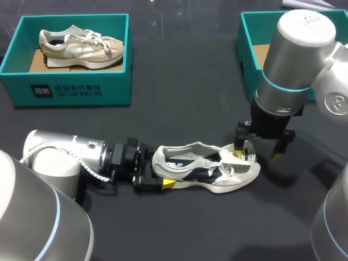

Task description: Take the shoe out of the shoebox, open the shoe tongue, remove and reinsert the insole, then place the shoe into the shoebox

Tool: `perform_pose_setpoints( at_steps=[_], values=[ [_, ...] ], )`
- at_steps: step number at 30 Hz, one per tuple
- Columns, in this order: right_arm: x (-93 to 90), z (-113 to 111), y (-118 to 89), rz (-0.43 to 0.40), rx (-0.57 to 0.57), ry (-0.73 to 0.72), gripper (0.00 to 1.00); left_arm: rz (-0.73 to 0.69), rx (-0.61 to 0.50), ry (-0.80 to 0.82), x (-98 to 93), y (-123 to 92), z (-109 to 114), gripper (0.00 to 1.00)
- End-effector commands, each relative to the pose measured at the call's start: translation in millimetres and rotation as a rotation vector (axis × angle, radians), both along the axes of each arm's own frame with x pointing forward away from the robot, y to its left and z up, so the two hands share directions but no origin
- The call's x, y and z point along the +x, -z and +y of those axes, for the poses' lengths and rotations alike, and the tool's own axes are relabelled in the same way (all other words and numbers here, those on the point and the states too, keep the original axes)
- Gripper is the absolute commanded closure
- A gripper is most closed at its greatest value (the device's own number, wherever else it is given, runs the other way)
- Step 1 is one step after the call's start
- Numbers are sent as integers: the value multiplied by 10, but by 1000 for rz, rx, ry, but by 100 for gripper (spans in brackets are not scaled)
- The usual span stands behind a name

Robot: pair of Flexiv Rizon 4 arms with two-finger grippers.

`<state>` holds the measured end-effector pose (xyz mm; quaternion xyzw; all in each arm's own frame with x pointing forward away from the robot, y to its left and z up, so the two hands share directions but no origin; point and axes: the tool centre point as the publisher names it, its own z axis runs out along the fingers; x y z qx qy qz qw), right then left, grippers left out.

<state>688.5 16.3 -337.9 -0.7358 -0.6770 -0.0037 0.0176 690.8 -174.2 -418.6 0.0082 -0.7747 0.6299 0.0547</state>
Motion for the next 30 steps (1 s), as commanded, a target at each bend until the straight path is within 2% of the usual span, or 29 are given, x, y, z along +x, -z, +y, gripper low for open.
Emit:
perform_pose_setpoints(
  at_steps=[1,6,11,18,22,25,26,27,29,30],
  values=[
    [-32,43,-247,-28,-105,8,0,-1,1,-1,-15,28,-22,100],
    [-32,11,-468,-68,-157,-7,0,-1,1,-1,-15,28,-22,100],
    [-109,54,-736,-119,-173,-78,0,-1,1,-1,-15,28,-22,100],
    [-215,298,-1088,-187,-222,-185,0,-1,1,-1,-15,28,-22,100],
    [-254,494,-1222,-205,-207,-344,1,-1,1,-1,-15,28,-22,100],
    [-263,647,-1314,-204,-191,-459,30,-1,1,-1,-15,28,-22,100],
    [-269,701,-1350,-203,-181,-509,50,-1,1,-1,-15,28,-22,100],
    [-268,752,-1384,-202,-185,-538,56,-1,1,-1,-15,28,-22,100],
    [-269,855,-1435,-195,-180,-631,80,-1,1,-1,-15,28,-22,100],
    [-273,902,-1459,-195,-172,-673,96,-1,1,-1,-15,28,-22,100]
  ],
)
